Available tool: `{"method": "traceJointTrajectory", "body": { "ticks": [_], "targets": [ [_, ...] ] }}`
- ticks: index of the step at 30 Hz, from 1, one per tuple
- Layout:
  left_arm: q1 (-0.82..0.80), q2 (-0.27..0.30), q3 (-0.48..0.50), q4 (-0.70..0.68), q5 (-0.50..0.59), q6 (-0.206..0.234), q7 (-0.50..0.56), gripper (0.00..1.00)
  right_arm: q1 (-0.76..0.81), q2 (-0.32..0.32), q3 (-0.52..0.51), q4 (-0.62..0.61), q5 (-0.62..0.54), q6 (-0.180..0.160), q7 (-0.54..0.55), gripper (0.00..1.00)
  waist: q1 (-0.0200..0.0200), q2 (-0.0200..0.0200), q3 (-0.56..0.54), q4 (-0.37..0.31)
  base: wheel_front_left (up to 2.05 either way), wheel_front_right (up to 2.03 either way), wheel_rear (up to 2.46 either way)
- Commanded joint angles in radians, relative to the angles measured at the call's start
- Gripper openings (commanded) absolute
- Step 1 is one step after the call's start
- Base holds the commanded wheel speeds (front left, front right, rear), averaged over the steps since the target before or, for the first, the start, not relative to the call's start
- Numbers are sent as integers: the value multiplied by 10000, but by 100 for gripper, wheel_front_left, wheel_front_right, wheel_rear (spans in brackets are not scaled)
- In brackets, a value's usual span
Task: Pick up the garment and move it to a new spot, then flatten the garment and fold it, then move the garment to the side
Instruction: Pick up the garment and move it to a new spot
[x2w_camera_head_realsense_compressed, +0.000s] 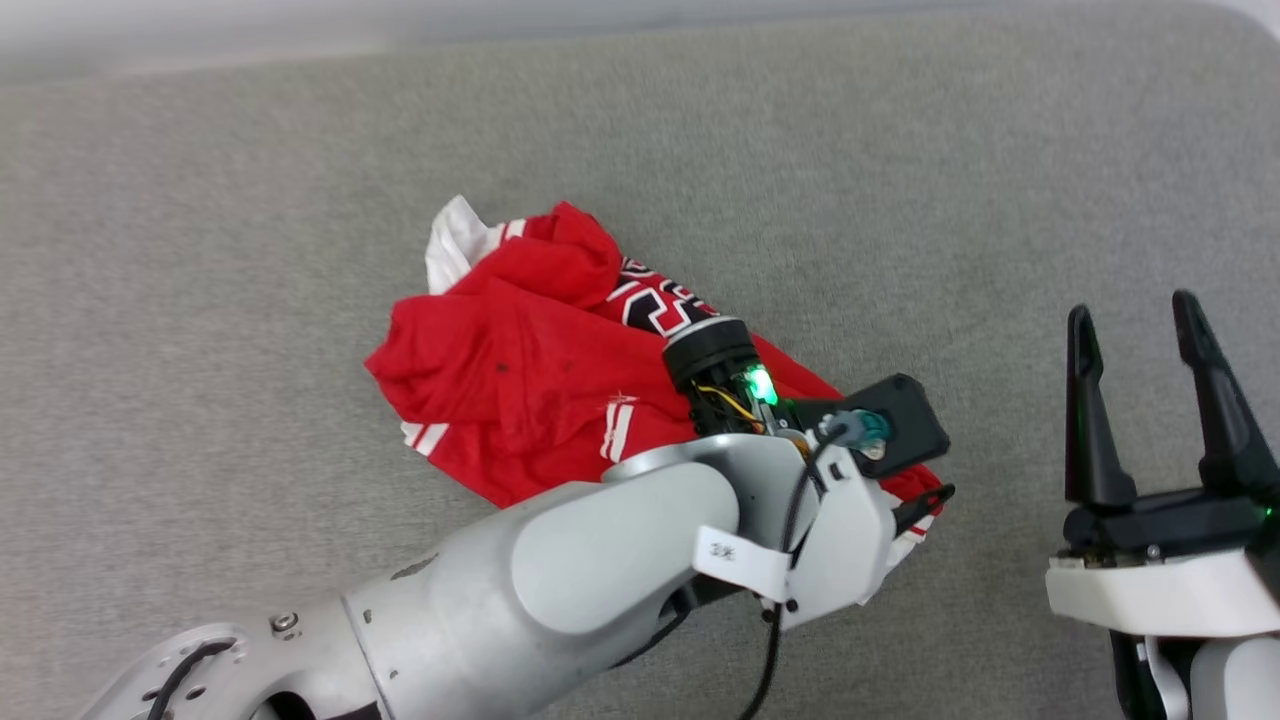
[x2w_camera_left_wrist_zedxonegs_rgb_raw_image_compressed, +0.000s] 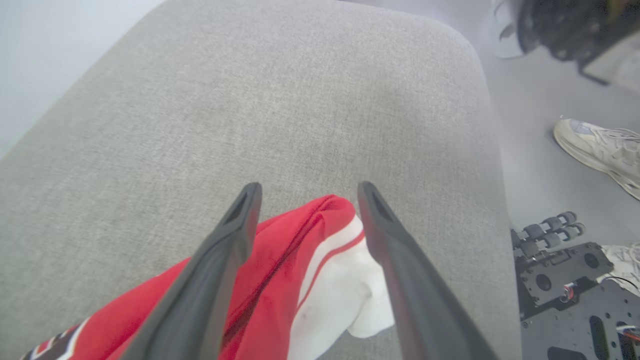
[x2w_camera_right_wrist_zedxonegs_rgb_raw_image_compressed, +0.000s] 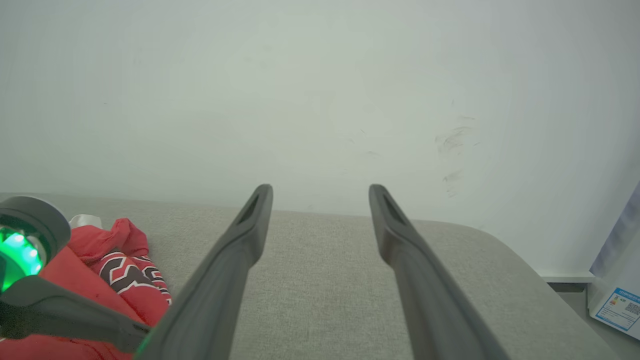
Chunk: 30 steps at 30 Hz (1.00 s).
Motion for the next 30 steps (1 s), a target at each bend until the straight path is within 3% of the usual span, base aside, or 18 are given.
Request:
{"method": "traceJointTrajectory", "body": {
  "ticks": [1, 4, 13, 19, 24, 30],
  "targets": [
    [-71, -25, 17, 233, 67, -4, -536, 100, 202, 30, -17, 45, -101, -7, -21, 100, 0, -1, -606, 271, 0, 0, 0],
    [98, -89, 328, 770, 200, 151, -1894, 100, 540, 30, -58, 101, -143, -7, -21, 100, 0, -1, -1139, 489, 0, 0, 0],
    [1225, 485, 1449, 1308, 443, 1857, -4570, 100, 1247, 29, -72, 346, -94, -7, -21, 100, 0, -1, -2108, 1071, 0, 0, 0],
    [2270, 1266, 2646, 919, 620, 3213, -5040, 100, 1539, 30, -76, 585, -29, -8, -21, 100, 0, -1, -2471, 1424, 0, 0, 0],
    [3626, 1957, 4272, -358, 1362, 4230, -5057, 100, 1702, 29, -122, 761, 17, -8, -21, 100, 0, -1, -2645, 1652, 0, 0, 0],
    [5653, 2470, 6309, -1701, 2384, 5069, -5050, 100, 1810, 29, -114, 975, 88, -8, -21, 100, 0, -1, -2812, 1806, 0, 0, 0]
  ]
}}
